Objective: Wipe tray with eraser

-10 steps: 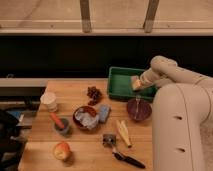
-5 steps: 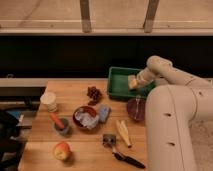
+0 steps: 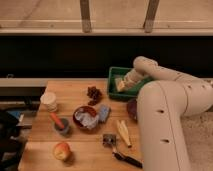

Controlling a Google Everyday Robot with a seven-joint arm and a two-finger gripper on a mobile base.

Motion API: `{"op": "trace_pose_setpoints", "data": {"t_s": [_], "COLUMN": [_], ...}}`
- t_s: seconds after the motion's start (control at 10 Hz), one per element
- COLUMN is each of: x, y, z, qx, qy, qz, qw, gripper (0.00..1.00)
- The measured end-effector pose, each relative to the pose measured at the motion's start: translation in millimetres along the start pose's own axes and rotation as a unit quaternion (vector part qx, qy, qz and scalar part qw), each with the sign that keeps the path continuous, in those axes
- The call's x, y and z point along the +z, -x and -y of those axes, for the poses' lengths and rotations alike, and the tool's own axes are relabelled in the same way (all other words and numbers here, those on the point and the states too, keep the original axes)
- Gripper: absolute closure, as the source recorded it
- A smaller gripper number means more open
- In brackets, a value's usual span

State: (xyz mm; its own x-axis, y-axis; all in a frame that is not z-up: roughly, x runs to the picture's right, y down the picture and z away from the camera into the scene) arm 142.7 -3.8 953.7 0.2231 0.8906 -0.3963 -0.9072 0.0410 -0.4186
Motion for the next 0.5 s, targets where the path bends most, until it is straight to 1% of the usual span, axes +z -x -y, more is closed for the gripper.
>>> {"op": "trace_pose_setpoints", "data": {"t_s": [0.2,0.5], "x": [-9,-34], "y": [-8,-28], "z": [10,53], "qx": [0.013,0.031], "qy": [-0.020,-0.070], "qz": [-0.007,-0.014], "qw": [0.9997,0.9969], "gripper": [1.00,1.00]}}
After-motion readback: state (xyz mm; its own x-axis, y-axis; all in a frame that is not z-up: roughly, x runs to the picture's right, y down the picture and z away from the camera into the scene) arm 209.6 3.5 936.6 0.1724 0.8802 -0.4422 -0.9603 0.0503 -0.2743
